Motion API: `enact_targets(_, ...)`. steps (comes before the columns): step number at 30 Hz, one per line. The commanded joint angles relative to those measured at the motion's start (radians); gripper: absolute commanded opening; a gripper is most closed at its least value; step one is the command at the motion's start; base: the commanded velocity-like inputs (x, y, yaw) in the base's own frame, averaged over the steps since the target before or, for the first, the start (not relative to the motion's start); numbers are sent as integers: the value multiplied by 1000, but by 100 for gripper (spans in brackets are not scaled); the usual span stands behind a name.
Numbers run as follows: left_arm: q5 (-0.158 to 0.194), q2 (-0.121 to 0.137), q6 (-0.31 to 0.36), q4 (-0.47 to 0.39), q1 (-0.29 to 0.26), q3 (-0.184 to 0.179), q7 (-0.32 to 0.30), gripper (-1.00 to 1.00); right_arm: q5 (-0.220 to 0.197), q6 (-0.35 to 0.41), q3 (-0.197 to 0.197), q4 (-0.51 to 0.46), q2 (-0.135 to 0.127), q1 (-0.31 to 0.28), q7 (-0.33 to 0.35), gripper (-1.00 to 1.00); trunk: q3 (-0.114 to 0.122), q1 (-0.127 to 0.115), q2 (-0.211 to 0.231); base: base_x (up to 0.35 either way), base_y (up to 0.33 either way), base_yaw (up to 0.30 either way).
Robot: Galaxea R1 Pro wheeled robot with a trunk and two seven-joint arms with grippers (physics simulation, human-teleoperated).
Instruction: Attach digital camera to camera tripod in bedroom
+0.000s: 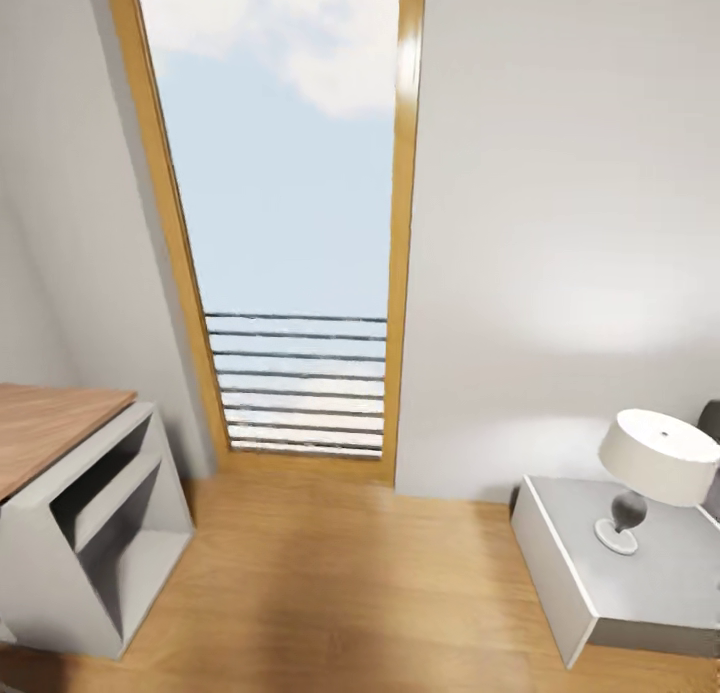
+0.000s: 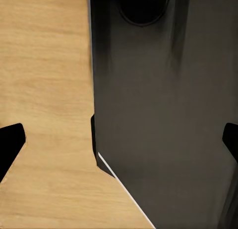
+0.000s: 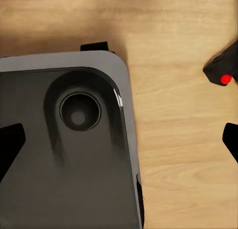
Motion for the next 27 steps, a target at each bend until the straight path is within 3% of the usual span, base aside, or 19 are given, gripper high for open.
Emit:
enact_targets(1, 0, 0, 1, -2, 1, 0, 0, 100, 0, -2, -5, -1, 0, 0, 1, 100, -1, 1, 0, 343, 0, -300)
enact_targets(27, 0, 0, 0, -2, 1, 0, 0, 100, 0, -2, -5, -1, 0, 0, 1, 100, -1, 1, 0, 343, 7, -300)
